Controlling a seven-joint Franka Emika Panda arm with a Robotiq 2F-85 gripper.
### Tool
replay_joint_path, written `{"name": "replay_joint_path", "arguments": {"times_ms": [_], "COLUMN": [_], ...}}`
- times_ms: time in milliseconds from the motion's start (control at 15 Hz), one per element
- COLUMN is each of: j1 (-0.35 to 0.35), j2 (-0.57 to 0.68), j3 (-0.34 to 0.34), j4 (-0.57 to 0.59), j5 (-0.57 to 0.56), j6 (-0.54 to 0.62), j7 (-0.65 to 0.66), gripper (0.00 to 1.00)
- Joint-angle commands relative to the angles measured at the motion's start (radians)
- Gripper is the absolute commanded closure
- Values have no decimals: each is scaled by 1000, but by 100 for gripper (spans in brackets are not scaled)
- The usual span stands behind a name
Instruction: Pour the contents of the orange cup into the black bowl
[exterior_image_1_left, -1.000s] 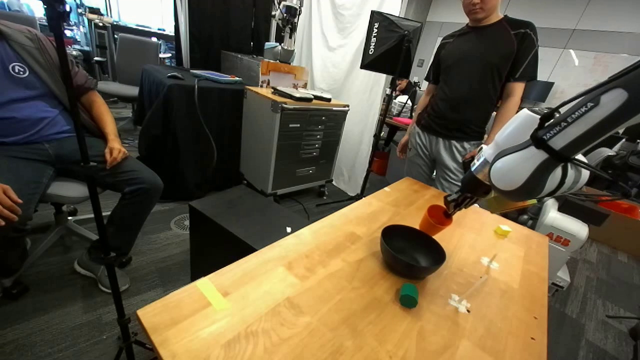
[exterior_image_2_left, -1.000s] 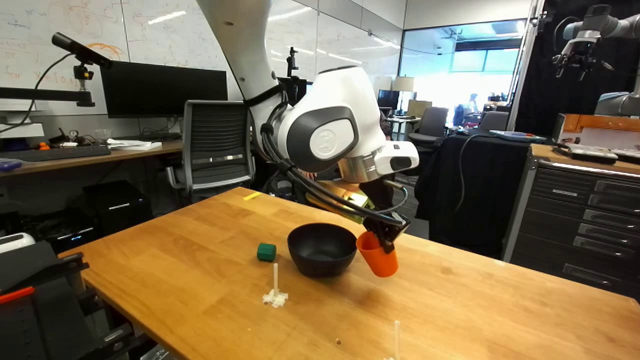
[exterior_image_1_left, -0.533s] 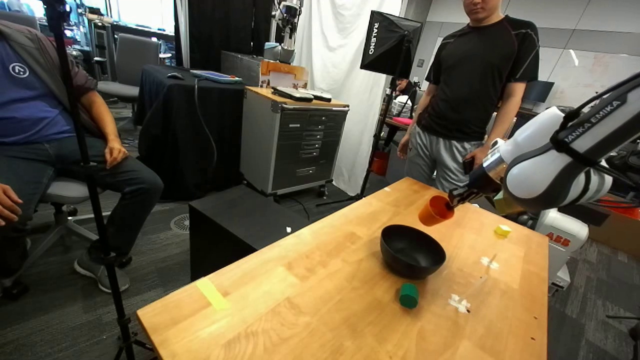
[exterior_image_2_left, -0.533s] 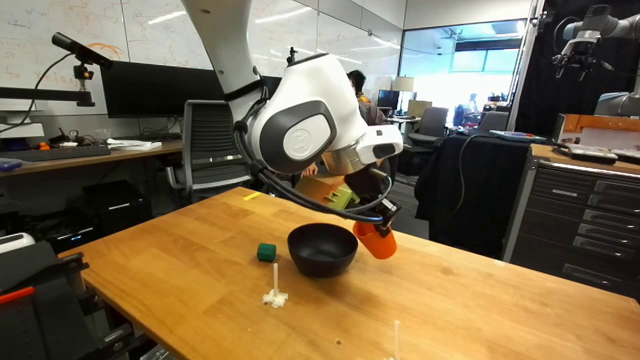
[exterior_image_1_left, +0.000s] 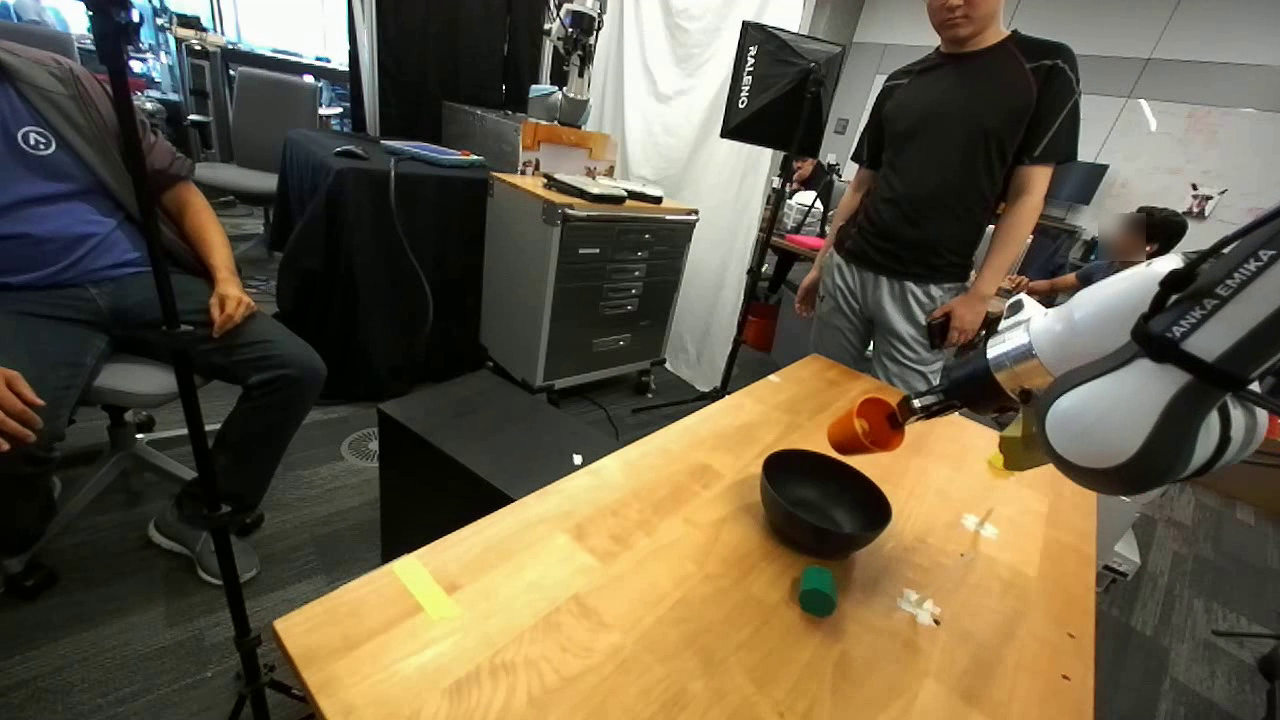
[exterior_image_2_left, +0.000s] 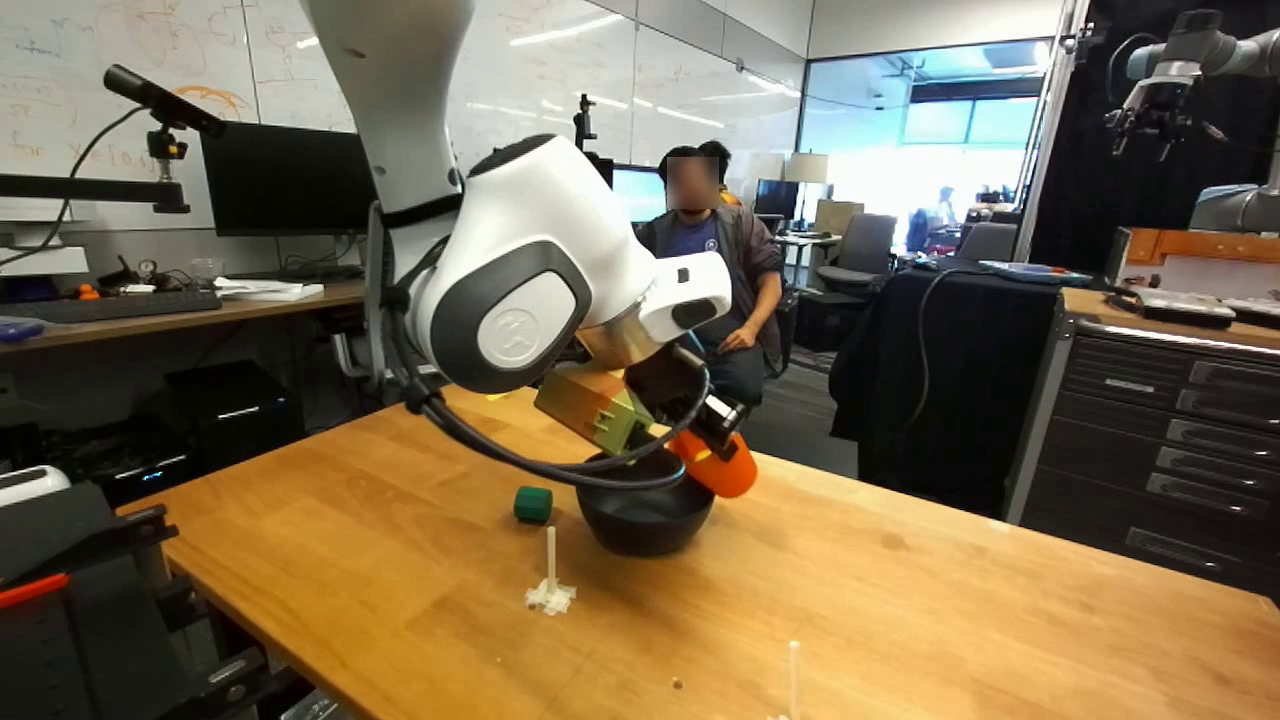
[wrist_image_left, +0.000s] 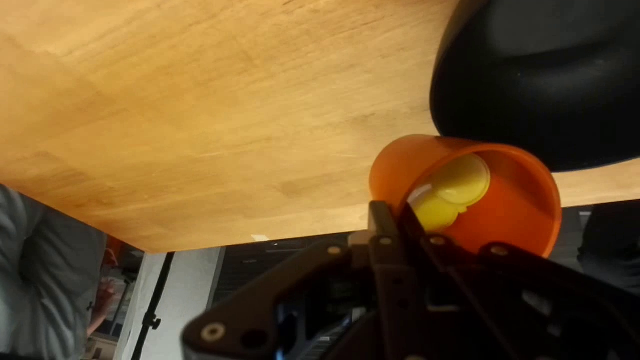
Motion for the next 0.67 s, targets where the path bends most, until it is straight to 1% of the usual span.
{"name": "replay_joint_path", "arguments": {"times_ms": [0,200,600], "j1": [-7,-4,-12], "j2": [-16,15,103], "j3": [35,48,47], "j4": [-64,-69,-29], "j5": [-18,-17,-41], "j6": [133,221,366], "j7": [16,17,8], "gripper": [96,96,96]}}
